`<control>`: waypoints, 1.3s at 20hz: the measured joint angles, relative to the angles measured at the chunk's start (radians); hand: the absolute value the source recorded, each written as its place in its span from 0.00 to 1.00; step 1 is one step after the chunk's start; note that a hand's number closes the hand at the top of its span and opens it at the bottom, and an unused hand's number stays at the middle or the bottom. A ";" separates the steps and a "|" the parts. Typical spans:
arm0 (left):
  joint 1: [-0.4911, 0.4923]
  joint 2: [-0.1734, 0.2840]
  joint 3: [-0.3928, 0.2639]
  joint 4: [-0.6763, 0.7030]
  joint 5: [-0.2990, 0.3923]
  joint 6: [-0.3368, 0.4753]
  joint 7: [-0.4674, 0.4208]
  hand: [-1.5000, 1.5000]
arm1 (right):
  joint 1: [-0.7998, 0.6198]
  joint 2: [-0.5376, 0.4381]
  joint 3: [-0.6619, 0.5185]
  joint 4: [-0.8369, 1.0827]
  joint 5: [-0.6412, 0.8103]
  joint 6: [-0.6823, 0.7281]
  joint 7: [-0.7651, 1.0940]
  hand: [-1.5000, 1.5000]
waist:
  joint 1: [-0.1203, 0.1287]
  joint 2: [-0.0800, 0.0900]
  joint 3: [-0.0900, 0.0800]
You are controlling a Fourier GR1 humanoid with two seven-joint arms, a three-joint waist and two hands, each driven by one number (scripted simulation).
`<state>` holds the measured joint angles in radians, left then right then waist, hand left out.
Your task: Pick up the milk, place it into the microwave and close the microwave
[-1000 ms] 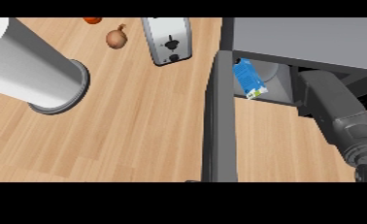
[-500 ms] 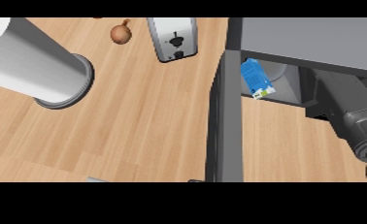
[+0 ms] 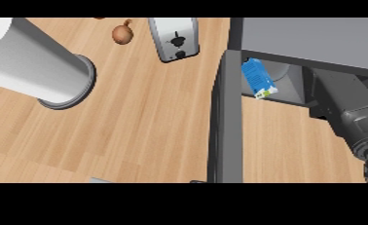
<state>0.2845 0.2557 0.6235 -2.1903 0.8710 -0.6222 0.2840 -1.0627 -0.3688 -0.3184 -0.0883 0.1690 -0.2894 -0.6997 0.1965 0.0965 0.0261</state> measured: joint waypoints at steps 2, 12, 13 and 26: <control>-0.007 0.003 -0.005 0.007 -0.008 -0.003 0.001 0.00 | -0.007 0.011 0.018 0.008 0.016 0.001 0.017 0.00 | 0.004 -0.001 0.003; -0.031 0.003 -0.041 0.036 -0.035 -0.012 0.012 0.00 | -0.050 0.085 0.043 0.013 0.030 -0.086 0.085 0.00 | 0.006 -0.005 0.016; -0.033 0.005 -0.045 0.038 -0.038 -0.015 0.014 0.00 | -0.052 0.089 0.045 0.010 0.031 -0.091 0.081 0.00 | 0.004 -0.005 0.017; -0.024 -0.040 -0.100 0.070 -0.096 -0.042 0.017 0.00 | -0.079 0.130 0.030 0.006 0.018 -0.190 0.051 0.00 | -0.035 -0.002 0.012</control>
<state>0.2603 0.2159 0.5234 -2.1200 0.7748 -0.6644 0.3013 -1.1416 -0.2391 -0.2884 -0.0824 0.1869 -0.4795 -0.6484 0.1616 0.0947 0.0385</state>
